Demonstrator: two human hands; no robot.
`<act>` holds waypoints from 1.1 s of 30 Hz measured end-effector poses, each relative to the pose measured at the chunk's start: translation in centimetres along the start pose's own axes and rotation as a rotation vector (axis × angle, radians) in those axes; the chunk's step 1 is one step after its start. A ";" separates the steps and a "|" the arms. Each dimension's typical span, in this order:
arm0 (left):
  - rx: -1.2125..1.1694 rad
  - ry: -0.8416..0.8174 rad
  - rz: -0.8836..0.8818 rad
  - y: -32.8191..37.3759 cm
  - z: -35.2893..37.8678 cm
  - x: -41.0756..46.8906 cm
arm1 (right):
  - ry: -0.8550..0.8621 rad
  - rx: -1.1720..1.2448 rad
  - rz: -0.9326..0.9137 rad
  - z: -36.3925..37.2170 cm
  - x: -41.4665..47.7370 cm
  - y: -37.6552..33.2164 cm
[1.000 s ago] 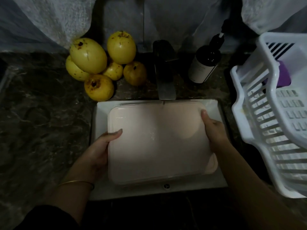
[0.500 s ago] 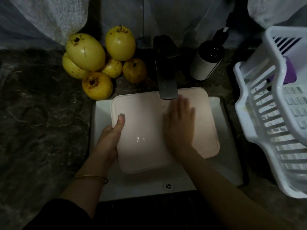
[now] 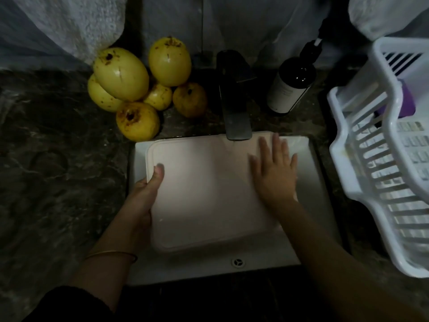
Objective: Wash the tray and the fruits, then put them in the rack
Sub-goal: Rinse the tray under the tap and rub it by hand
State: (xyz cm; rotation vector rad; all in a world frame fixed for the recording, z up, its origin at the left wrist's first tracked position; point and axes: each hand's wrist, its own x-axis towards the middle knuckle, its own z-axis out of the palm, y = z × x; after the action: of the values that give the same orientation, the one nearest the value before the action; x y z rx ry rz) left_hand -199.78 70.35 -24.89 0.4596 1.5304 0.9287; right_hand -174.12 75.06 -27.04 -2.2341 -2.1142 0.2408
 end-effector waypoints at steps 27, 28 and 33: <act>0.082 -0.042 0.034 0.1 0.3 0.0 | 0.078 0.279 0.343 -2.8 2.3 0.9; 0.094 -0.041 0.030 0.3 0.5 0.1 | 0.030 0.369 0.467 -2.9 2.3 1.5; 0.168 0.045 0.022 0.0 0.9 0.8 | -0.073 0.967 0.704 -4.3 2.3 4.0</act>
State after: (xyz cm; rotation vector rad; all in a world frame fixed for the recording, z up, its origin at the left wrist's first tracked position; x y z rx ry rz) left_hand -199.06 71.26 -25.34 0.5801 1.6552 0.8351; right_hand -169.40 77.40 -23.56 -2.1448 -0.7715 1.0876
